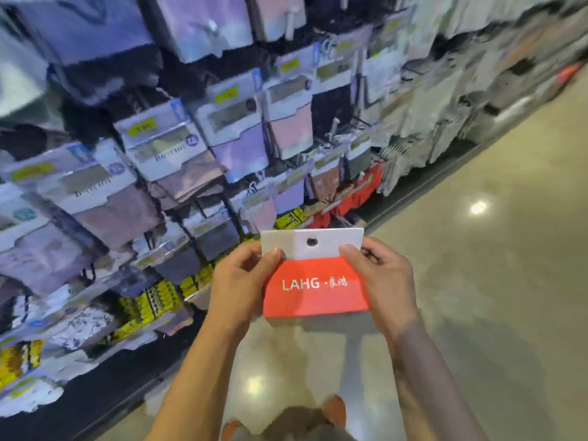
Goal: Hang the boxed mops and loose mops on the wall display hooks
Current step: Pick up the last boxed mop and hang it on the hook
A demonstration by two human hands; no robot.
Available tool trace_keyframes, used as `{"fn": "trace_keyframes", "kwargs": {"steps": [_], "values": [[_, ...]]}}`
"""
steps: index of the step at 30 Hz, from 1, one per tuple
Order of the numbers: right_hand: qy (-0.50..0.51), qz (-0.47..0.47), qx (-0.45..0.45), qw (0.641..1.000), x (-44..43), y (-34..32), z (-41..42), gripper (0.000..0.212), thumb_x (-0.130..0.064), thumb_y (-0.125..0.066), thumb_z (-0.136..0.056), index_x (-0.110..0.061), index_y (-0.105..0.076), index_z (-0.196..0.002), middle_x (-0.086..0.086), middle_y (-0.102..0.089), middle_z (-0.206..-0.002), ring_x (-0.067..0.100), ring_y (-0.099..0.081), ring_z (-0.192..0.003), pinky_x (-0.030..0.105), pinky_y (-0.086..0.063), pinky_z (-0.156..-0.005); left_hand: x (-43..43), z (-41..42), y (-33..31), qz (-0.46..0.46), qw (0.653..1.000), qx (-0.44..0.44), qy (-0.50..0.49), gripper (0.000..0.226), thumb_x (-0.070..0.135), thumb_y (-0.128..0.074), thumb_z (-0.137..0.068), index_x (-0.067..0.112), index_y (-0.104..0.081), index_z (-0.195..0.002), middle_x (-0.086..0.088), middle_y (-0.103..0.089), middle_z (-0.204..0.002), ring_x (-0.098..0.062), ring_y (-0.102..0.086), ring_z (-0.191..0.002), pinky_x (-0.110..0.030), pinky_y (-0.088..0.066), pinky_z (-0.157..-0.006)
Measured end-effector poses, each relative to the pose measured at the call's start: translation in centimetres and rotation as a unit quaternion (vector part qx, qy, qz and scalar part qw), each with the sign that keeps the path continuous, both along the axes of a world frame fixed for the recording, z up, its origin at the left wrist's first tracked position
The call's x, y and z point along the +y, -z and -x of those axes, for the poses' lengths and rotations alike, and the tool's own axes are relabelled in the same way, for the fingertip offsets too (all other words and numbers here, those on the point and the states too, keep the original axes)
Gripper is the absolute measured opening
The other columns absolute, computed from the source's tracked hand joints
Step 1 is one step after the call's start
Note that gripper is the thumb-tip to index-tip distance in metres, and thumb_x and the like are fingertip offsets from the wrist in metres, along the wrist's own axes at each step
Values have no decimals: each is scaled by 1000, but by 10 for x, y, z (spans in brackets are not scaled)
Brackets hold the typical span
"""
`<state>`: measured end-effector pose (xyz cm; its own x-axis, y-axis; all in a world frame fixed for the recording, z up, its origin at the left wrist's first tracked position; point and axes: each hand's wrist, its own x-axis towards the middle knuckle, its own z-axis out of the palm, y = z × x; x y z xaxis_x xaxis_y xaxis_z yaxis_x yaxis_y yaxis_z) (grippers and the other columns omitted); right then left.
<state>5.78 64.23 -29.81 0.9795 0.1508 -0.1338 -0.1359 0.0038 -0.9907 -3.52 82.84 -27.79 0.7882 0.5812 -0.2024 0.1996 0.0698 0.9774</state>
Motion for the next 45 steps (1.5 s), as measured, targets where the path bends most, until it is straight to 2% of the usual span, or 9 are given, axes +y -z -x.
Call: {"fn": "trace_keyframes", "kwargs": {"steps": [6,11,18,23,27,33,37,41,45], "values": [[70,-29,-23,997,-90,-55,-35,10,-13,-80,-89,-22,-84,-92,7,-75,-78,14,-64,-69,29,-54,-66,-70,-69,-51,-19,994,-34,102,7,21,-76,-93,24,-80,-89,-6,-80,-85,-16,-71,-69,-33,-55,-63],[146,-35,-38,988,-163,-85,-57,7,-12,-80,-89,-16,-83,-94,1,-69,-74,14,-61,-68,22,-52,-59,-133,-131,-80,28,981,-49,187,6,16,-77,-92,19,-80,-87,-18,-79,-90,-29,-74,-74,-41,-60,-70],[278,-38,-45,959,-257,-119,-95,9,-12,-81,-88,-20,-84,-89,5,-79,-80,15,-68,-66,26,-58,-61,-235,-223,-112,27,947,-103,303,5,6,-73,-93,7,-76,-89,-3,-74,-68,-6,-65,-51,-18,-49,-49],[350,15,-74,934,-329,-145,-127,6,-18,-79,-90,-21,-84,-93,4,-82,-88,13,-71,-71,21,-56,-62,-312,-304,-125,29,906,-111,409,17,12,-76,-92,19,-79,-78,-3,-76,-72,-15,-67,-63,-32,-52,-65],[426,28,-86,900,-382,-170,-158,8,-16,-79,-90,-20,-84,-93,1,-82,-88,13,-74,-75,27,-59,-68,-382,-366,-148,28,864,-125,487,27,14,-75,-94,25,-77,-69,1,-70,-67,-10,-62,-59,-31,-45,-63],[509,39,-128,850,-454,-194,-202,11,-11,-77,-91,-13,-83,-100,5,-82,-89,10,-72,-72,20,-55,-61,-483,-448,-170,41,811,-140,566,13,18,-76,-94,21,-80,-82,-13,-78,-84,-24,-70,-74,-41,-53,-74],[566,62,-143,810,-507,-198,-220,9,-15,-78,-91,-18,-84,-96,6,-81,-90,12,-71,-73,31,-58,-68,-555,-481,-186,46,775,-155,611,10,12,-73,-95,14,-78,-86,-5,-77,-78,-18,-69,-70,-32,-53,-65],[606,88,-148,776,-567,-203,-231,6,-23,-79,-91,-22,-84,-94,10,-81,-89,28,-77,-80,54,-61,-77,-630,-505,-198,55,739,-171,649,7,13,-75,-93,14,-79,-88,-13,-78,-87,-16,-70,-72,-33,-55,-67],[634,68,-161,754,-630,-211,-240,9,-18,-78,-92,-22,-84,-97,9,-82,-89,31,-79,-82,56,-62,-80,-712,-523,-205,63,715,-169,676,6,14,-75,-94,15,-80,-90,-8,-79,-84,-16,-73,-71,-28,-57,-62]]}}
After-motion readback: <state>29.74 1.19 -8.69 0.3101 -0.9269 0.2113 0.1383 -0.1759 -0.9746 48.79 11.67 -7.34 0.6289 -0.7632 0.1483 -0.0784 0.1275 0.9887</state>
